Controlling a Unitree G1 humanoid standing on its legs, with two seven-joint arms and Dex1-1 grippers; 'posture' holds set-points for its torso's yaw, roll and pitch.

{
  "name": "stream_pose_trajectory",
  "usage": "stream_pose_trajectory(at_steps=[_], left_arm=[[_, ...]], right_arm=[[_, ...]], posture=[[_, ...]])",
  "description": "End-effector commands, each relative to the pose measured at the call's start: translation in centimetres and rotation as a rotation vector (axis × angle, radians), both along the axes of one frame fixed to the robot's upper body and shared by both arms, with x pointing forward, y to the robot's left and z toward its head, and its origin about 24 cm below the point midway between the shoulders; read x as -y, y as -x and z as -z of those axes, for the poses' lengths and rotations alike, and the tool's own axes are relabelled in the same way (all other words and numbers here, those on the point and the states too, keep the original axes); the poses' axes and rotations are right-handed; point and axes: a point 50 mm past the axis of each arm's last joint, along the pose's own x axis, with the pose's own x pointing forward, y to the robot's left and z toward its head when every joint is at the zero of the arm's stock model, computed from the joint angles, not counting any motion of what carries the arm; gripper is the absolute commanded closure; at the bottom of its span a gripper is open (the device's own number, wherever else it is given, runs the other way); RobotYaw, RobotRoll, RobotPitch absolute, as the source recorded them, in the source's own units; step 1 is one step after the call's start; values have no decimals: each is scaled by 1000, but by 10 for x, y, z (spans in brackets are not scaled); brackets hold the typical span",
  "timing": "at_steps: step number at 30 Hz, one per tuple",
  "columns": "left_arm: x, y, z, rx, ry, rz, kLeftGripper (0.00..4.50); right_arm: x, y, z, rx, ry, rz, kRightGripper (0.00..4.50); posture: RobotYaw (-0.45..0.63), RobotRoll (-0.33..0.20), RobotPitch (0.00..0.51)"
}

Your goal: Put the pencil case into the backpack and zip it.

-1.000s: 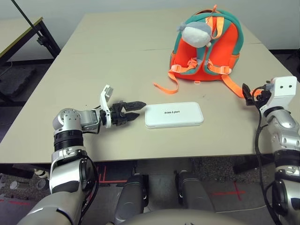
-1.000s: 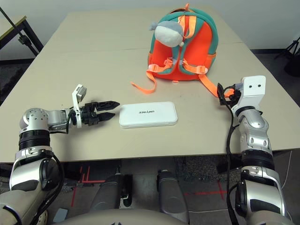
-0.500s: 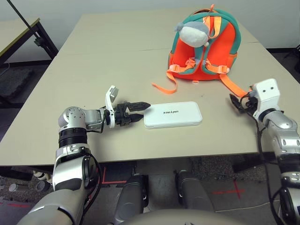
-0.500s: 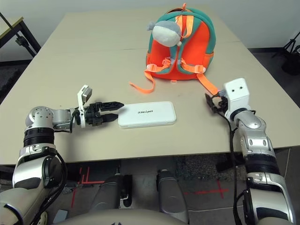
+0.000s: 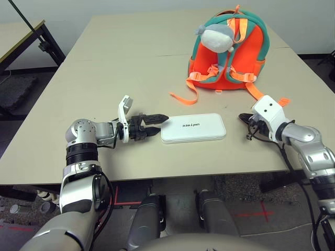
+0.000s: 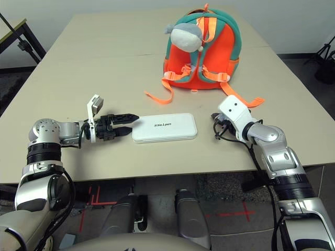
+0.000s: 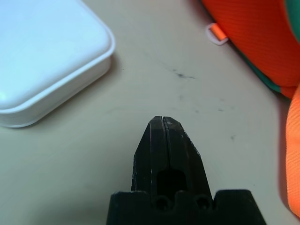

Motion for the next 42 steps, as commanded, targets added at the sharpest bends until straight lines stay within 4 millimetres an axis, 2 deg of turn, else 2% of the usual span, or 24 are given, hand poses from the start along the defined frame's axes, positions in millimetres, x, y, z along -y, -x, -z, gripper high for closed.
stream_pose_trajectory(at_steps=[1, 13, 23, 42], left_arm=[[2, 4, 8, -41, -29, 14, 0], [6, 5, 9, -43, -25, 27, 0], [8, 6, 10, -50, -24, 36, 0], [20, 17, 15, -44, -25, 100, 0]], right_arm=[[-14, 5, 2, -52, 13, -77, 4489], [-33, 6, 6, -98, 11, -154, 4489], [-57, 5, -3, -81, -67, -211, 4489], [-70, 3, -6, -64, -92, -214, 4489]], posture=[[-220, 0, 110], [-217, 0, 110], [-219, 0, 111], [-218, 0, 113]])
